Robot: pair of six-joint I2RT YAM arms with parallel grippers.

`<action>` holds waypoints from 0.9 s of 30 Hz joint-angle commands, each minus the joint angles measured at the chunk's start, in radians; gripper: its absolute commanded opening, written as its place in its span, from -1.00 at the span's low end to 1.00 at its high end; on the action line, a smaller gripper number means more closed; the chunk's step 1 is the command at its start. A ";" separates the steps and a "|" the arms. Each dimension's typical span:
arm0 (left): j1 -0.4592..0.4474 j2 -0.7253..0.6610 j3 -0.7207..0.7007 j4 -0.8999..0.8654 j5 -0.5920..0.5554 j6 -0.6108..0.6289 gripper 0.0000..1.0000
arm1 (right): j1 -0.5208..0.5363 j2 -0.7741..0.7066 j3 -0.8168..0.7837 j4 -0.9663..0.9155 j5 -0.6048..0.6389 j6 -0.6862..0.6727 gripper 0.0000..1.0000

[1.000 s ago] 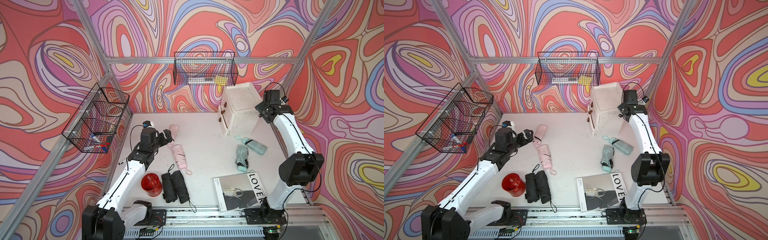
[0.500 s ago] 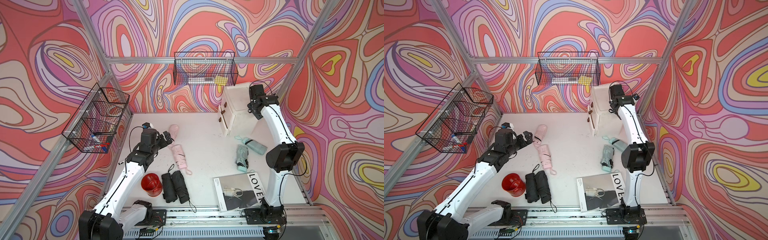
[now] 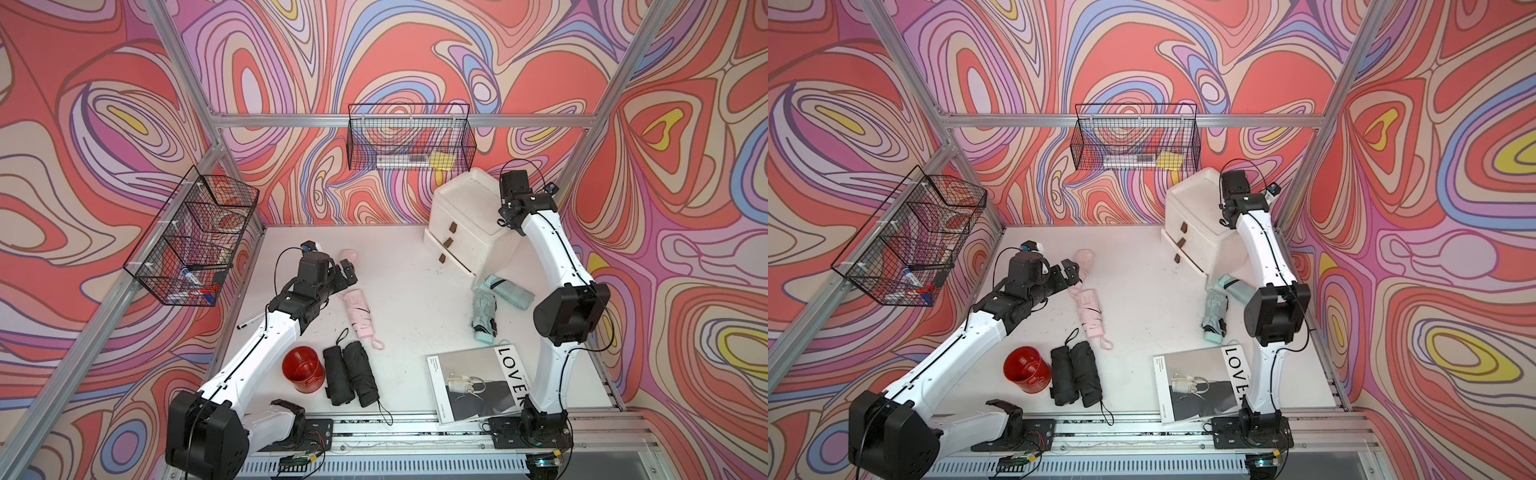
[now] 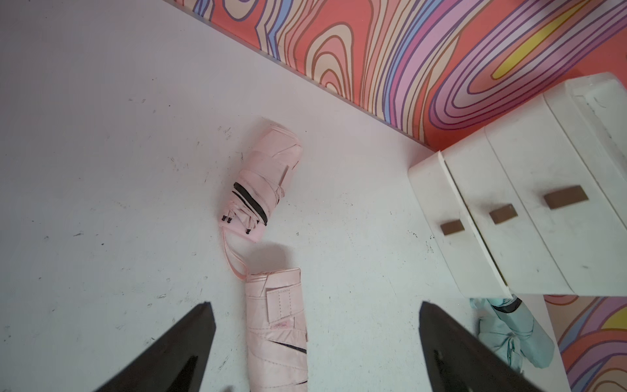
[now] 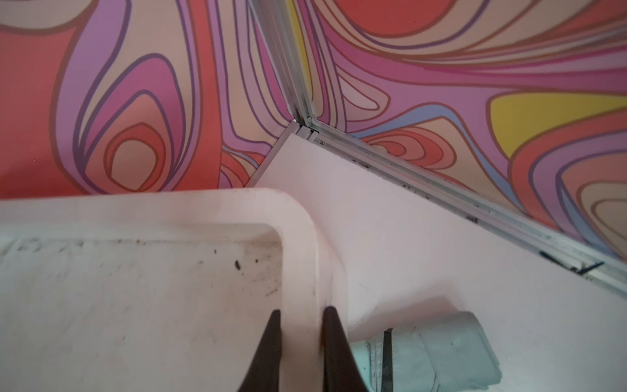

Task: Place the umbrella in the drawer by color
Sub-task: Adjust the storage box at the center of the board.

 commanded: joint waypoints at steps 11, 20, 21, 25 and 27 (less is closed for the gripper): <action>-0.075 0.013 0.102 0.012 -0.088 0.021 0.99 | 0.042 -0.380 -0.630 0.400 -0.477 -0.409 -0.61; -0.125 0.157 0.274 -0.002 -0.136 0.012 0.89 | 0.208 -0.181 -0.431 0.410 -0.488 -0.553 -0.46; -0.132 0.180 0.300 -0.009 -0.146 0.013 0.89 | 0.217 -0.160 -0.407 0.403 -0.490 -0.558 -0.43; -0.166 0.282 0.415 -0.069 -0.191 0.012 0.89 | 0.232 -0.099 -0.353 0.442 -0.548 -0.577 -0.27; -0.183 0.325 0.459 -0.066 -0.217 0.022 0.88 | 0.232 -0.080 -0.338 0.466 -0.562 -0.576 -0.20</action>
